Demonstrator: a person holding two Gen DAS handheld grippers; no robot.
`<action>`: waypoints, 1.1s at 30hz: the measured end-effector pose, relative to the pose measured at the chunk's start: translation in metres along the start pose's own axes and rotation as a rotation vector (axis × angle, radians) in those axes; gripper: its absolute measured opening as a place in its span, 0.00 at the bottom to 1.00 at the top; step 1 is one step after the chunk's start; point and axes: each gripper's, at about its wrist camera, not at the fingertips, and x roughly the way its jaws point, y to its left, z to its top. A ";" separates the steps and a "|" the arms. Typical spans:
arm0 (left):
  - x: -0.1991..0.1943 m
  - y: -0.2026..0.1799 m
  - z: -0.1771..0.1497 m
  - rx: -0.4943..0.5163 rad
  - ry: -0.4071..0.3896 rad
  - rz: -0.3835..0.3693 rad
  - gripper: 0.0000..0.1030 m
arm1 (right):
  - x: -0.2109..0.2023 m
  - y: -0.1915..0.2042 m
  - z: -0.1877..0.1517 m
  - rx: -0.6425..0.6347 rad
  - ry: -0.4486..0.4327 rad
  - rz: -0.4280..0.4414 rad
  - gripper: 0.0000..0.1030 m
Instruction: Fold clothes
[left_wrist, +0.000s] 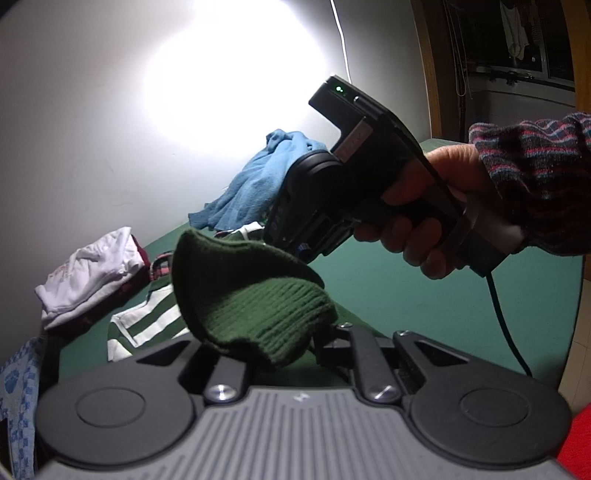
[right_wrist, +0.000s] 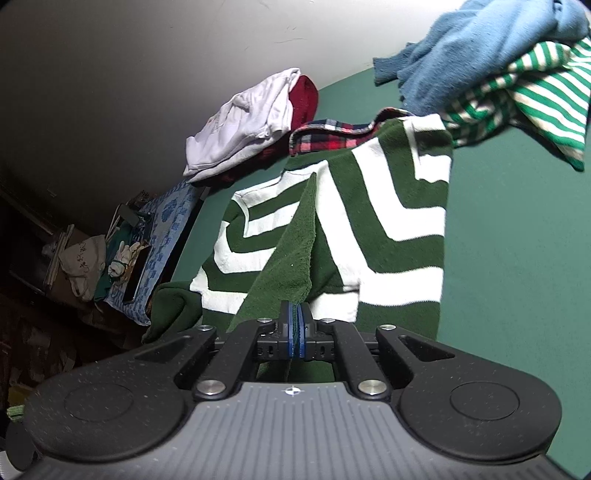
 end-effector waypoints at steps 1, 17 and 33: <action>-0.001 0.000 0.000 0.002 -0.001 -0.004 0.12 | -0.002 -0.001 -0.002 0.007 -0.002 -0.001 0.03; -0.004 -0.007 -0.002 0.068 0.030 -0.093 0.13 | -0.020 -0.019 -0.034 0.081 -0.022 -0.018 0.03; -0.006 -0.019 -0.007 0.121 0.042 -0.157 0.14 | -0.027 -0.025 -0.051 0.095 -0.025 -0.050 0.03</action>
